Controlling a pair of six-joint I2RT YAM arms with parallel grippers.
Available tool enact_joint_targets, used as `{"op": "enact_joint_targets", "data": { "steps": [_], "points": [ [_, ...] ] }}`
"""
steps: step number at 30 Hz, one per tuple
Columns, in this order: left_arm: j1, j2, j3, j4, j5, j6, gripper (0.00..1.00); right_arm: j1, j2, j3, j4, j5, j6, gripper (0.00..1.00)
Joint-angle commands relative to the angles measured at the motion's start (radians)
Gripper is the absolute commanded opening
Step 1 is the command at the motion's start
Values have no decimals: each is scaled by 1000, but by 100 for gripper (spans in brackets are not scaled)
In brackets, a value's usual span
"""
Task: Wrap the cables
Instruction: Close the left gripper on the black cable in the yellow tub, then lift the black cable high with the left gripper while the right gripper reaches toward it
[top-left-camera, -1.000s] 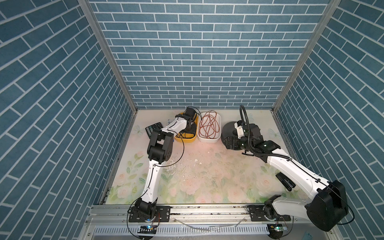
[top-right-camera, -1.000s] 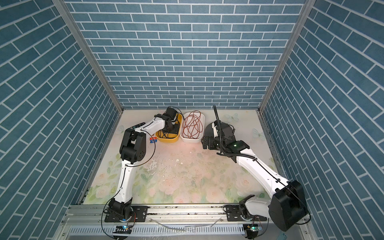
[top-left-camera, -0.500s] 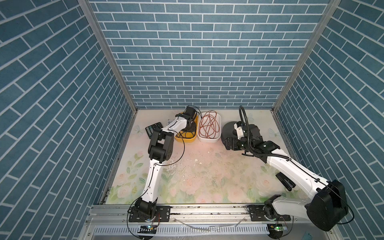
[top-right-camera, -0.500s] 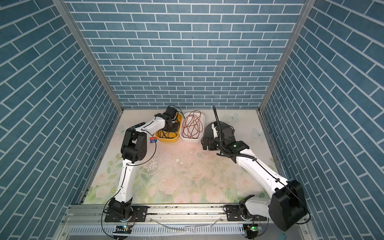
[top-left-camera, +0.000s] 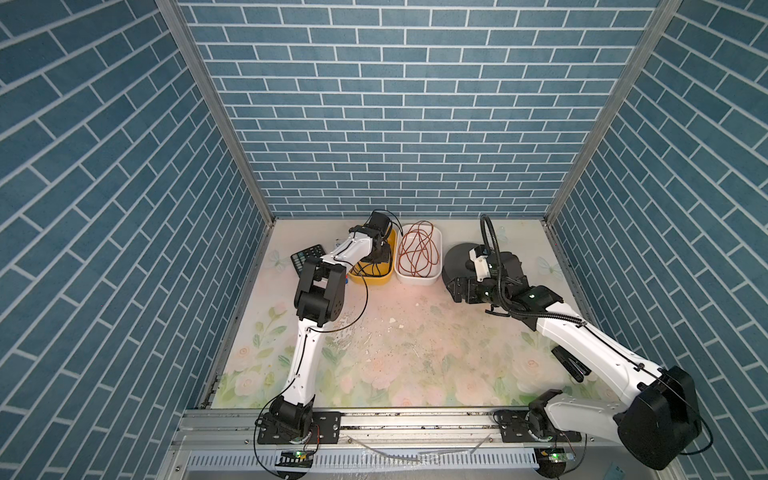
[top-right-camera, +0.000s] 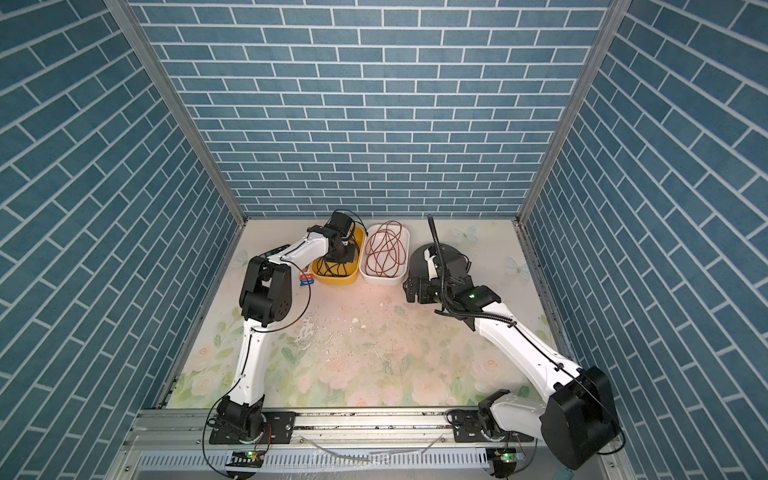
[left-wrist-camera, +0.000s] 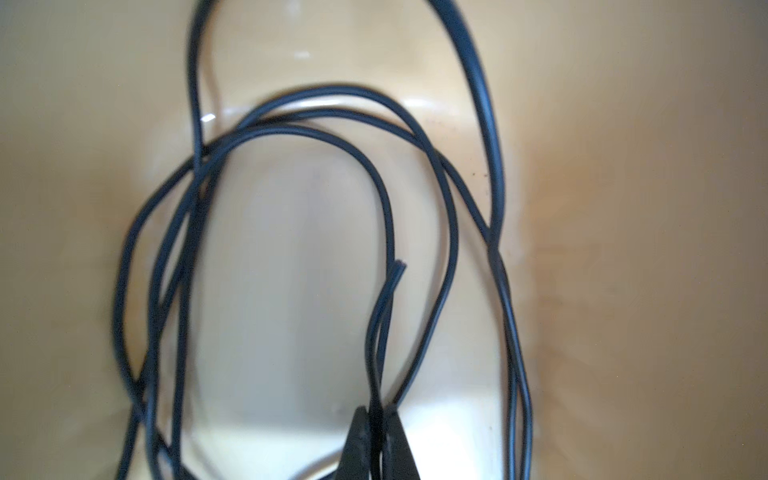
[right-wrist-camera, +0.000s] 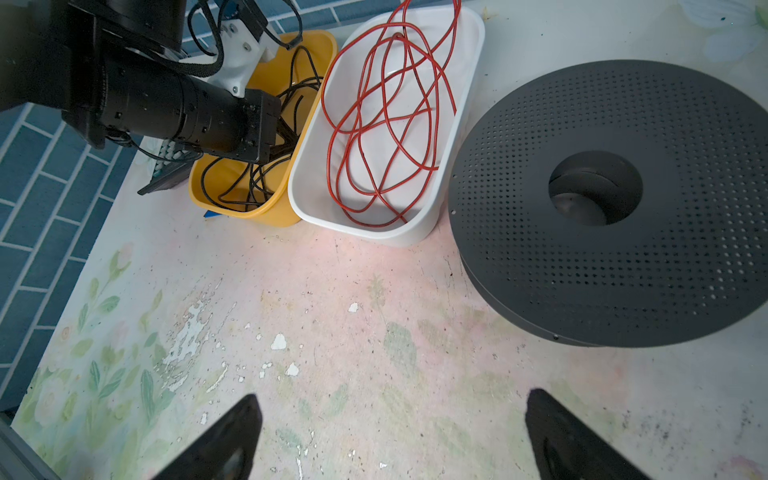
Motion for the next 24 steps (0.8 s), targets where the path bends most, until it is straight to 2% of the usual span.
{"op": "enact_joint_targets", "data": {
  "steps": [1, 17, 24],
  "points": [
    [6, -103, -9, -29, -10, 15, 0, 6, -40, -42, 20, -5, 28, 99],
    [-21, -411, -97, -22, -24, 28, 0, 15, -58, -37, 35, -8, 38, 98],
    [-50, -505, -35, -96, -41, 48, 0, 32, -67, -44, 51, -18, 37, 97]
  ]
}}
